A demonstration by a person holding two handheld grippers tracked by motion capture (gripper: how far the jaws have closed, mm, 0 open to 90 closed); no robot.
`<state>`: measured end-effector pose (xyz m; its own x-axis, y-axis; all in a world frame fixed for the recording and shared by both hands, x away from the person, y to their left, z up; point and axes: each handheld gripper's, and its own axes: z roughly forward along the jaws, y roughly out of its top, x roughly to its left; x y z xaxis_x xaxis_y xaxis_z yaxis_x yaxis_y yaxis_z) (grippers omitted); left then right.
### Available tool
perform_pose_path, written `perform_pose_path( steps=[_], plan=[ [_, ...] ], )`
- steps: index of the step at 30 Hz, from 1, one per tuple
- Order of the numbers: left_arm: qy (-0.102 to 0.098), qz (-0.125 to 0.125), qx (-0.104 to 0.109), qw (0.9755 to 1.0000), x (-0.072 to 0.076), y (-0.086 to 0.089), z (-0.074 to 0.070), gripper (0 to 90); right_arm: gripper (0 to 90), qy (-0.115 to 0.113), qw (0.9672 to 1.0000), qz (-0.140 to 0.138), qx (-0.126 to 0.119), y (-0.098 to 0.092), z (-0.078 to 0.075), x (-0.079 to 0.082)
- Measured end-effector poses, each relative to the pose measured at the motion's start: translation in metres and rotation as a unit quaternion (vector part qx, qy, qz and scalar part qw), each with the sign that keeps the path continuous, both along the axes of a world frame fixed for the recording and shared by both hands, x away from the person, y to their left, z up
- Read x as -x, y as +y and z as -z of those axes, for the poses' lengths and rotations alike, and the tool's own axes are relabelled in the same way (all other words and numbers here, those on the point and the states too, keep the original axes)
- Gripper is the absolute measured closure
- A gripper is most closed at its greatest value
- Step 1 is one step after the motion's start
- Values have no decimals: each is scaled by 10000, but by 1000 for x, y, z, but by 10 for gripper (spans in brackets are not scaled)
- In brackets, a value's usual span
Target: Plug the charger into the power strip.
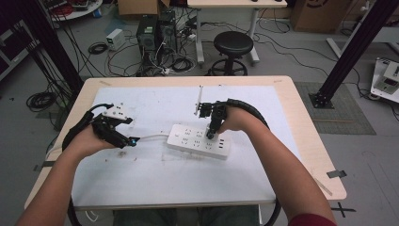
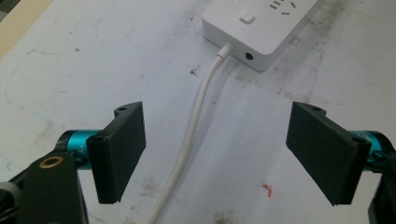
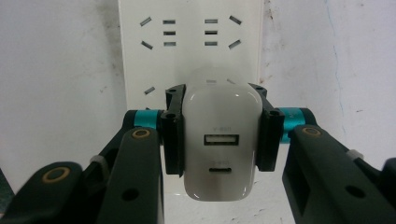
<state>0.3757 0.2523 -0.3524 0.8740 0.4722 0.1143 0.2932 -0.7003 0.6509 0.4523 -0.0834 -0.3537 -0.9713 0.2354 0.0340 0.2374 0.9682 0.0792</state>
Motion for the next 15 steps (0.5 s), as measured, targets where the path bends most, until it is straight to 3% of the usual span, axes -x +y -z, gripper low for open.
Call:
perform_pose_path(
  steps=[4,6,11,13,15],
  plan=[
    [33,47,-33,10000,-1,-3,1,200,636,-112,9998,-98,158,5,0,4],
    [3,57,-15,10000,0,-4,1,200,636,-195,9990,-292,267,8,0,5],
    [22,60,-54,10000,1,-4,0,200,636,-182,9989,-281,337,11,0,4],
    [9,51,-25,10000,0,-4,1,200,636,-356,9977,-356,452,14,2,11],
    [5,35,-15,10000,1,-4,1,200,636,-336,9979,-276,472,15,8,10]
  ],
)
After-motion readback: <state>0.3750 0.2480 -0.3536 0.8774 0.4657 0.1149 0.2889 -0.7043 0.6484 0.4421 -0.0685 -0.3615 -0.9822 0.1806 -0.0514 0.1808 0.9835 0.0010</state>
